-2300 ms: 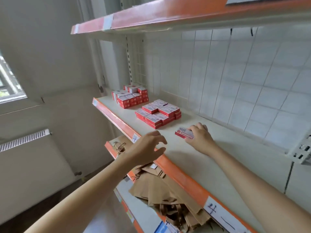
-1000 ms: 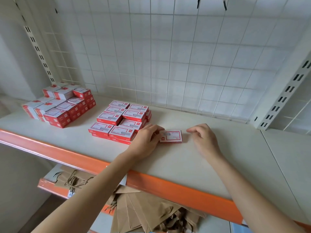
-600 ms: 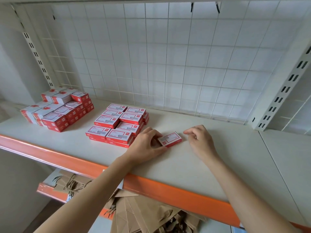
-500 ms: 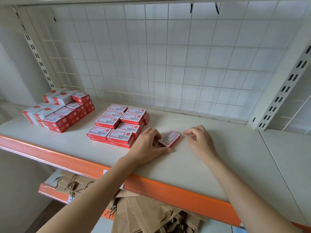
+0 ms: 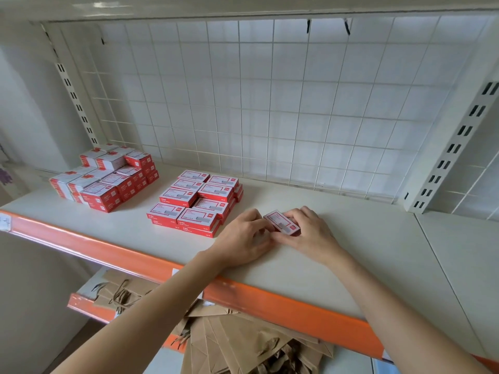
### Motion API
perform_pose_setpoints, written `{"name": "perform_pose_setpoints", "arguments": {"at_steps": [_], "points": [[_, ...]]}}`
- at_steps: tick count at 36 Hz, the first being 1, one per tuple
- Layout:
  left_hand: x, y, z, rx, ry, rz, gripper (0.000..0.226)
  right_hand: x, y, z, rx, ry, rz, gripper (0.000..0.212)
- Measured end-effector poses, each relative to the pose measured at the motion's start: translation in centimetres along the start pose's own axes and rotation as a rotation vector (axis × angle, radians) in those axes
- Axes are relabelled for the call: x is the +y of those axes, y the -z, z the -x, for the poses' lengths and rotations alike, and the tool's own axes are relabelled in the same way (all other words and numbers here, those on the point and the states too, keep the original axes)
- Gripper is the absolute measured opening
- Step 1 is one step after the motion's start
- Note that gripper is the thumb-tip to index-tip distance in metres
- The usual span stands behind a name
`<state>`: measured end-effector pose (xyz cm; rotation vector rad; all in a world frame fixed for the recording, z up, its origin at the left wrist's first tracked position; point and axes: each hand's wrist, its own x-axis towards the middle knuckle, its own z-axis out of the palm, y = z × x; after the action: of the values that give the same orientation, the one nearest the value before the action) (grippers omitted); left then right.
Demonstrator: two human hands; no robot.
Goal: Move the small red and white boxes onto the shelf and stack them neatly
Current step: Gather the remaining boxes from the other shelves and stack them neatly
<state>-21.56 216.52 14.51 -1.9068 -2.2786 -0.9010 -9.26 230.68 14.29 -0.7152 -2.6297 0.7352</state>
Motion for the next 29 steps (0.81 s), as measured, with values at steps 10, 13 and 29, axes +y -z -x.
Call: {"name": "perform_pose_setpoints", "arguments": {"at_steps": [10,13,29], "points": [[-0.3,4.1,1.1,-0.166,-0.066,-0.144,0.025,-0.2,0.4,-0.6,-0.054,0.032,0.047,0.041],[-0.9,5.6,1.8,-0.12,-0.057,-0.155,0.023,-1.1,0.2,-0.7,0.009,0.103,0.059,0.038],[-4.1,10.0,6.1,-0.023,-0.029,-0.145,0.017,-9.2,-2.5,-4.5,0.071,0.303,0.059,0.046]]}}
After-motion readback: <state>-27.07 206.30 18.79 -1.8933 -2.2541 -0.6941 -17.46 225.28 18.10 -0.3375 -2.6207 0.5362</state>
